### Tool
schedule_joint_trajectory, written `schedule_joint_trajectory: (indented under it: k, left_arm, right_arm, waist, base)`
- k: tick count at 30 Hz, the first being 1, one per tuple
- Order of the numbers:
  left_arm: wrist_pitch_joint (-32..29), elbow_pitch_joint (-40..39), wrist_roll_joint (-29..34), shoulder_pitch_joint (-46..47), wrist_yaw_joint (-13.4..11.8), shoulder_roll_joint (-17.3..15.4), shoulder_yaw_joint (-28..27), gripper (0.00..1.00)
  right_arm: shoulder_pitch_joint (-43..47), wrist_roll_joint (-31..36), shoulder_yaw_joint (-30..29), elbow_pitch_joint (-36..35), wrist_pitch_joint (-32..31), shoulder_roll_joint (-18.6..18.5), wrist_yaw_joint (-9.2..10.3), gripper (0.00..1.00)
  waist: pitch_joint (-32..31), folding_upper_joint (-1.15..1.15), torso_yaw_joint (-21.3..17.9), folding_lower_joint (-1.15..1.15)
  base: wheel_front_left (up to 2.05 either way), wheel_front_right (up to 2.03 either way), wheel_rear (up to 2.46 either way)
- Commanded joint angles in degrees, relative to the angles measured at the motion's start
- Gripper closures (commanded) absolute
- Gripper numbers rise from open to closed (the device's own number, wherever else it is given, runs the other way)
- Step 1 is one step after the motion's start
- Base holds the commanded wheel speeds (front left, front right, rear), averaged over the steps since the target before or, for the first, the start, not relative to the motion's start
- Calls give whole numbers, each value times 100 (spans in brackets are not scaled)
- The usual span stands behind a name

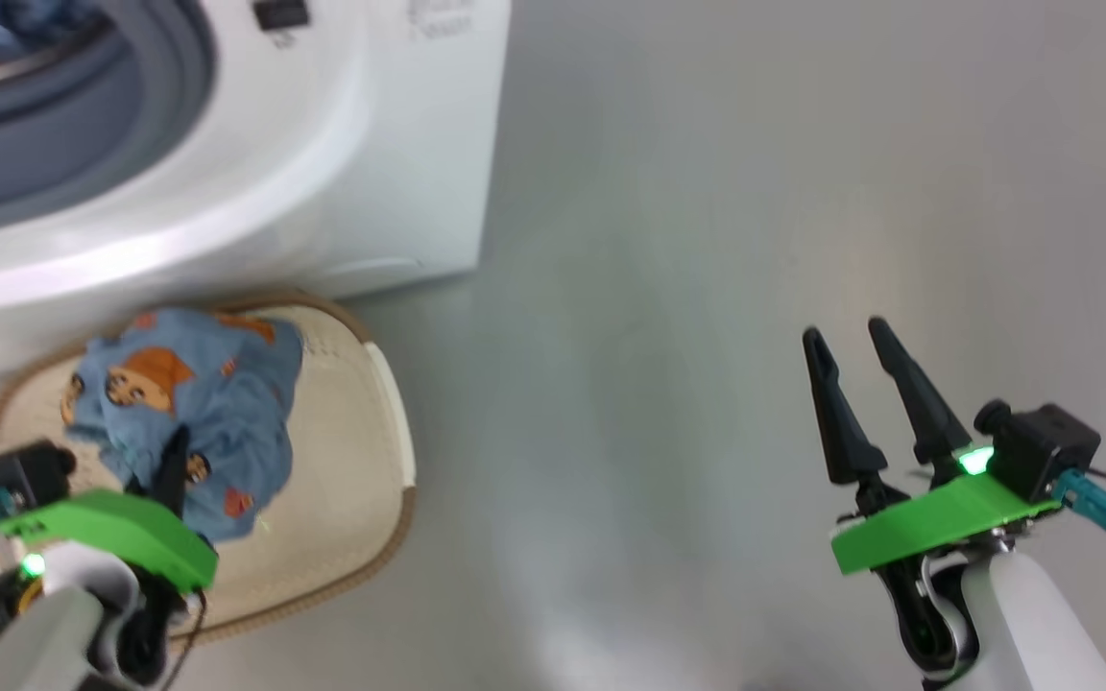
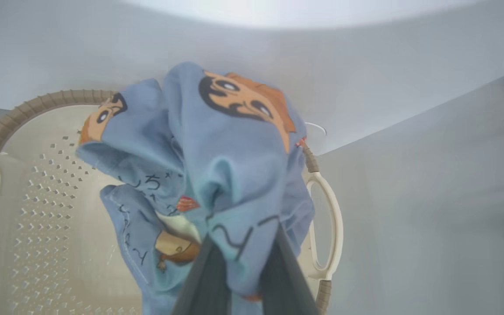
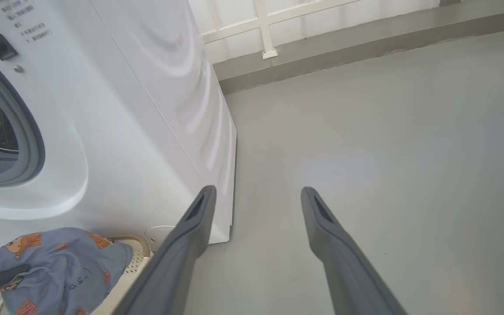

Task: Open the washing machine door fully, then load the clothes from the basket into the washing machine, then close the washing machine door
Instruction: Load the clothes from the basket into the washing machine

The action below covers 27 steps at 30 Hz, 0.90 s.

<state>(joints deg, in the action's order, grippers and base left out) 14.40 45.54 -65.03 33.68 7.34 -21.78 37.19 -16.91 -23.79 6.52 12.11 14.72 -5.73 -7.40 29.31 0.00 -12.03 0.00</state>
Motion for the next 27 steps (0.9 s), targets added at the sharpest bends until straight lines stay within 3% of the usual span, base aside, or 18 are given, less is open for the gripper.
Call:
schedule_joint_trajectory:
  k: [1, 15, 27]
  left_arm:
    - [59, -198, 266, -259, 14, -118, -420, 100]
    - [60, -1824, 2266, -1830, 14, 347, -2354, 100]
    - [60, -3225, 3498, -2968, 14, 742, -3265, 100]
  right_arm:
    - [215, 5, 103, -63, 28, -75, -9, 0]
    - [870, -135, 59, 134, 28, -396, -9, 0]
    - [1319, -187, -83, 127, 28, -608, -9, 0]
  waist:
    - [-658, 0, 384, 0]
    - [-1819, 0, 692, 0]
    - [-2444, 0, 848, 0]
  base:
    - [0, 0, 0]
    - [0, 0, 0]
    - [0, 0, 0]
